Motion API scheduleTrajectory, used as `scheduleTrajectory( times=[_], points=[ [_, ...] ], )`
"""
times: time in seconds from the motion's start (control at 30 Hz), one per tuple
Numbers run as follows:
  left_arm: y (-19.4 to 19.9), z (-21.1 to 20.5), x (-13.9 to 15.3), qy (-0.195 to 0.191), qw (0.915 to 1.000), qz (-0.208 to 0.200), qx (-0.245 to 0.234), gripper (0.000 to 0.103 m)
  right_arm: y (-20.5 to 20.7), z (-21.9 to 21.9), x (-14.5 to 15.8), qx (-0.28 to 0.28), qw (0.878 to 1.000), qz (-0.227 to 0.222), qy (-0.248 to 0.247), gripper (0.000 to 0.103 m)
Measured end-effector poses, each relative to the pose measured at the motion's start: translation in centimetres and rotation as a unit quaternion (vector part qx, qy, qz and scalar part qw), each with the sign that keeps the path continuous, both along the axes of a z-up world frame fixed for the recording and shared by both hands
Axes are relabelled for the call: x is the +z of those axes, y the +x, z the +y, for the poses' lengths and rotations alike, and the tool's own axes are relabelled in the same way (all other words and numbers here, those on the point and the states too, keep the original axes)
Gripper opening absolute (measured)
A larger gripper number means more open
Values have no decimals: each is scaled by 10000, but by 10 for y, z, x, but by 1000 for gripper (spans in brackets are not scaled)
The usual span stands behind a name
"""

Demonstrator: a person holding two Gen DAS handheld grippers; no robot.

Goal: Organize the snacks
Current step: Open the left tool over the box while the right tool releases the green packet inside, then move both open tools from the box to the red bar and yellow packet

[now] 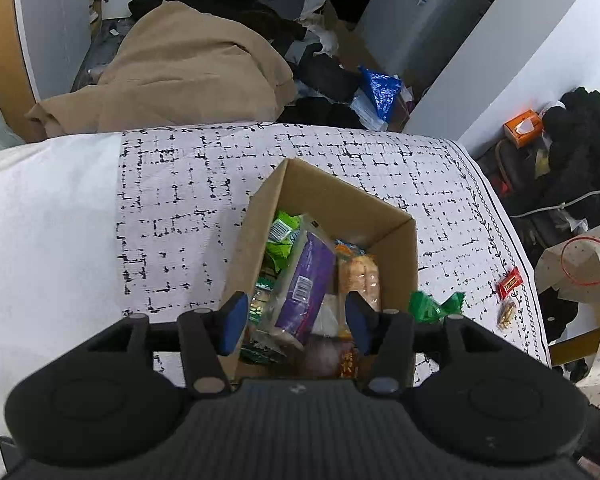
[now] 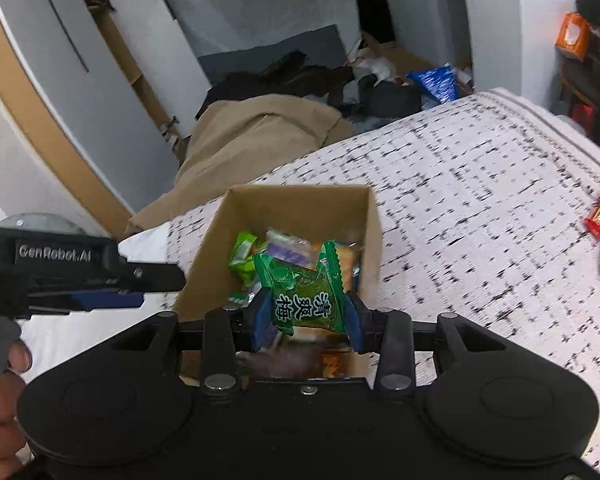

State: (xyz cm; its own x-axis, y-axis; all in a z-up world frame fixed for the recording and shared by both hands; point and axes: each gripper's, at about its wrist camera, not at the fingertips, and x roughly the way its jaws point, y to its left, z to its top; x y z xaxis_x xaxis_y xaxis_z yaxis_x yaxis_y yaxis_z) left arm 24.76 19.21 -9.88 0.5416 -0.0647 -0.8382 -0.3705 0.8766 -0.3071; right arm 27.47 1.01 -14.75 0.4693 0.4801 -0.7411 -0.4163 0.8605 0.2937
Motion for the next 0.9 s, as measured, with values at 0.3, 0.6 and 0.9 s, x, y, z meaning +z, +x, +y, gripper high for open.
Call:
scheduleTrajectory(
  times=[0.3, 0.6, 0.9],
  points=[
    [-5, -6, 11, 148, 9999, -37, -71, 67, -6, -5, 6, 65, 9999, 93, 107, 54],
    [-9, -31, 25, 414, 9989, -163, -134, 86, -5, -48, 20, -354, 9990, -31, 254, 60],
    [-1, -73, 24, 442, 9981, -287, -312, 88, -6, -105, 35, -825, 9956, -263, 371, 69]
  ],
)
